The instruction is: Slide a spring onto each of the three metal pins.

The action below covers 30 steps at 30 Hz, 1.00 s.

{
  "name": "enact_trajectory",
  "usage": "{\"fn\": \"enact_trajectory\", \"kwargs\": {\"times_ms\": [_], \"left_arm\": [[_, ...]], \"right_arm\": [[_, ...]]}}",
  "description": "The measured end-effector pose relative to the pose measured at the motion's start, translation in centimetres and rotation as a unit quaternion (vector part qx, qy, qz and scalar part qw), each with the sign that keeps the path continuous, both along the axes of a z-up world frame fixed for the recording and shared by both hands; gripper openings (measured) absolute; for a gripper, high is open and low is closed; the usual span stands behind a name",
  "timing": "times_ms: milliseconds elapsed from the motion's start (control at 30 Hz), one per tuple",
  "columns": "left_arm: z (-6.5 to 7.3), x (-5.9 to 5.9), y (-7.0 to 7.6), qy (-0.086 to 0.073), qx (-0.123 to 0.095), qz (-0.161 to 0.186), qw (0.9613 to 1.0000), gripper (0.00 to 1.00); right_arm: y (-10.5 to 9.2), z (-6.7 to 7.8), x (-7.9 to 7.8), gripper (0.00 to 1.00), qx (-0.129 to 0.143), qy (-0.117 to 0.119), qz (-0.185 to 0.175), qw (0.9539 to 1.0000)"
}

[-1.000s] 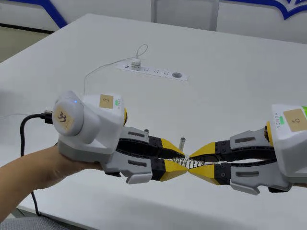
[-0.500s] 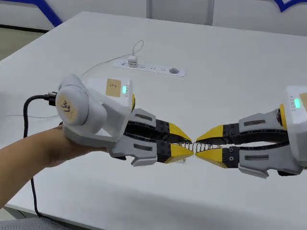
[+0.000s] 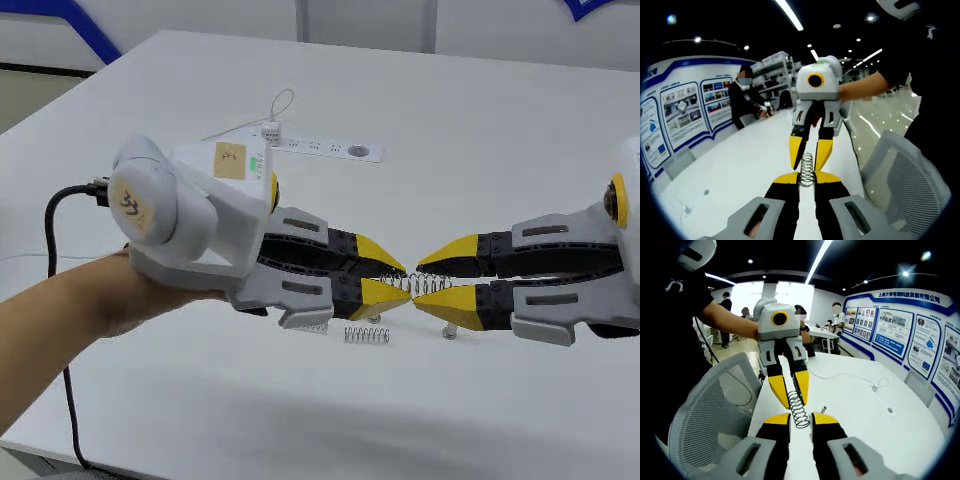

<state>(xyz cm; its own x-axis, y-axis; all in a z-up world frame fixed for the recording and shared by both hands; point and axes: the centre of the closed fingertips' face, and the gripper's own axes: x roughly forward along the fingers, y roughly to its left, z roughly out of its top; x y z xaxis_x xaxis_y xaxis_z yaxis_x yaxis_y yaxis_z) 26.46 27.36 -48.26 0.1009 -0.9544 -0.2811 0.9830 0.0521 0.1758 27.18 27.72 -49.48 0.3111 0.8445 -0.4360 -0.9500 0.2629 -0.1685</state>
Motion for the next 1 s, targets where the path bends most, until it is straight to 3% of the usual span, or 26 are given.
{"fn": "enact_trajectory", "kwargs": {"times_ms": [67, 167, 300, 467, 633, 733, 1000], "left_arm": [[0.3, 0.2, 0.3, -0.001, -0.005, 0.004, 1.0000, 0.09], [0.3, 0.2, 0.6, 0.002, -0.006, 0.003, 1.0000, 0.09], [0.2, 0.3, 0.8, -0.001, -0.004, 0.008, 1.0000, 0.09], [0.6, 0.2, 1.0, -0.001, -0.009, 0.010, 0.9999, 0.09], [0.6, 0.0, 1.1, -0.005, -0.007, 0.008, 0.9999, 0.09], [0.5, -0.1, 1.0, -0.016, 0.007, 0.002, 0.9998, 0.09], [1.9, 1.1, 0.8, -0.028, -0.004, 0.009, 0.9996, 0.09]], "right_arm": [[0.0, -0.2, -0.2, 0.17, -0.003, 0.003, 0.001, 1.0000], [0.2, 0.5, -0.3, 0.15, 0.025, 0.004, -0.004, 0.9997], [0.3, 1.1, 0.0, 0.13, 0.040, 0.009, -0.006, 0.9991], [0.6, 1.4, -0.2, 0.12, 0.052, 0.030, 0.005, 0.9982], [0.9, 2.0, -0.7, 0.11, 0.065, 0.034, 0.023, 0.9970], [0.9, 2.3, -0.9, 0.10, 0.074, 0.042, 0.030, 0.9959], [1.3, 4.7, -0.1, 0.10, 0.096, 0.025, 0.026, 0.9948]]}}
